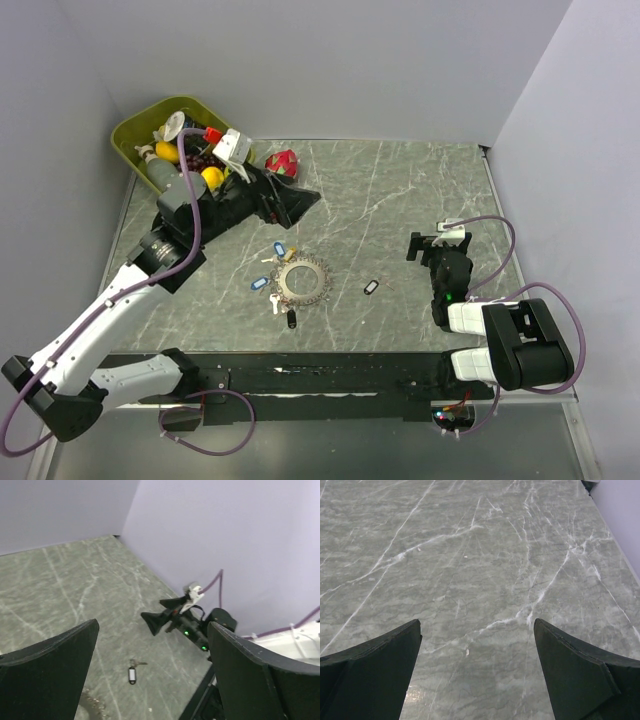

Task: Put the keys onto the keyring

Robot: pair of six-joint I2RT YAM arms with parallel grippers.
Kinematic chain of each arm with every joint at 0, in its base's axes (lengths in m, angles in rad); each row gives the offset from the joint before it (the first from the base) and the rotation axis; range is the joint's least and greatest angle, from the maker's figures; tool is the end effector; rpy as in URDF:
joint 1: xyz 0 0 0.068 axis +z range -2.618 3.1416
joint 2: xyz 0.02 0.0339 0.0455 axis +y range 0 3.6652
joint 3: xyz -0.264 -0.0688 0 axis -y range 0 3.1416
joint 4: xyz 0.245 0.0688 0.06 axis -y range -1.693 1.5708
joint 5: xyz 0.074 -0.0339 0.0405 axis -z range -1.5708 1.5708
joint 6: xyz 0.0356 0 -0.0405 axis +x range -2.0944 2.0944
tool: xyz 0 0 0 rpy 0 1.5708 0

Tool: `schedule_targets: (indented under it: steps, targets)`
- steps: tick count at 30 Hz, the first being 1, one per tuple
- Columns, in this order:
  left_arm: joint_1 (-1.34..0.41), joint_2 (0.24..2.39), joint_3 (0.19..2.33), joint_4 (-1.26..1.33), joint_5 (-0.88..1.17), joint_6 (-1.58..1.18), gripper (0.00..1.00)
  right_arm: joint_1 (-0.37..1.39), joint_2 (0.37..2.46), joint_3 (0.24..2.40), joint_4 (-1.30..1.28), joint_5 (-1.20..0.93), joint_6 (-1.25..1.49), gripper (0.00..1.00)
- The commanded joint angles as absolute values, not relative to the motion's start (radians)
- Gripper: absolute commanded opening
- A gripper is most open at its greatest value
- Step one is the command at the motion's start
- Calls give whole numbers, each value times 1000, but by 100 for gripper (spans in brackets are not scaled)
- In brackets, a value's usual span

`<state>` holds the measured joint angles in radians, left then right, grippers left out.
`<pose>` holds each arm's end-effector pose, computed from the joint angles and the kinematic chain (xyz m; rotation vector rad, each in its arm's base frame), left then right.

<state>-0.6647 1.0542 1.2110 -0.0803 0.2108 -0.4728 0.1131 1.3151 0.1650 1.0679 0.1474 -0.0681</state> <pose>0.1770 -0.1482 0.4489 0.3314 1.5575 -1.0609 0.2161 0.0193 0.1608 -0.0375 1.6524 -0.0876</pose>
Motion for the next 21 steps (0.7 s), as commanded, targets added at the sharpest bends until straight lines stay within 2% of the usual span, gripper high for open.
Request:
schedule_targets:
  steps: [1,9,21]
  targets:
    - [-667,1081,1269,-71,325,-523,97,104,1310,204,1088,147,-63,100]
    - [-666,1088,1279,-63,386,-574,96,104,1310,204,1088,146,-63,100]
    - [-666,1026,1457,-127,471,-607,96,104,1310,204,1088,147,-63,100]
